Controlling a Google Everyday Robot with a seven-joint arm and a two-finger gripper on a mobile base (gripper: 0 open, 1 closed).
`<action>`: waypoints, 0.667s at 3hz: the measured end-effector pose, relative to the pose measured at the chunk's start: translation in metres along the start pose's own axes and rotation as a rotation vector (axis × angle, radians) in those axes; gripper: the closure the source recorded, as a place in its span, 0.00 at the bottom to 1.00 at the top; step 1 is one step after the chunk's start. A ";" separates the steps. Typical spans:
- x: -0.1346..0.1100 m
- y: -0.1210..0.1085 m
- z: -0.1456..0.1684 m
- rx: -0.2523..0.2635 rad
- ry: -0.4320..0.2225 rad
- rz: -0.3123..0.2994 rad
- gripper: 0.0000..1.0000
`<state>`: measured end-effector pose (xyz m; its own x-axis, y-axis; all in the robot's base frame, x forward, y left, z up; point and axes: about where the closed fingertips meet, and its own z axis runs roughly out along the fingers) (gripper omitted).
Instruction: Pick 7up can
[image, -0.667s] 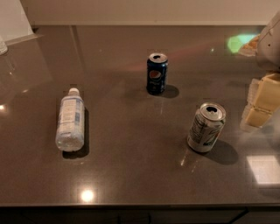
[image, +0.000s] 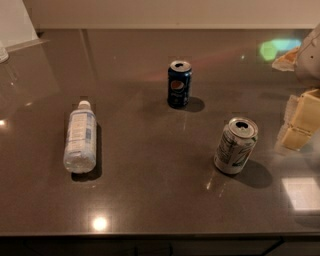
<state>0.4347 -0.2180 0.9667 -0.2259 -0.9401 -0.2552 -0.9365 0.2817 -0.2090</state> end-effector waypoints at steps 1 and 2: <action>0.004 0.011 0.013 -0.045 -0.107 0.010 0.00; -0.003 0.022 0.025 -0.082 -0.221 0.005 0.00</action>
Offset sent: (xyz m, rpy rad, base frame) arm -0.0200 0.0288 -0.0418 0.3754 0.0256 0.1096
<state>0.4214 -0.2037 0.9391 -0.1750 -0.8713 -0.4586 -0.9562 0.2615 -0.1319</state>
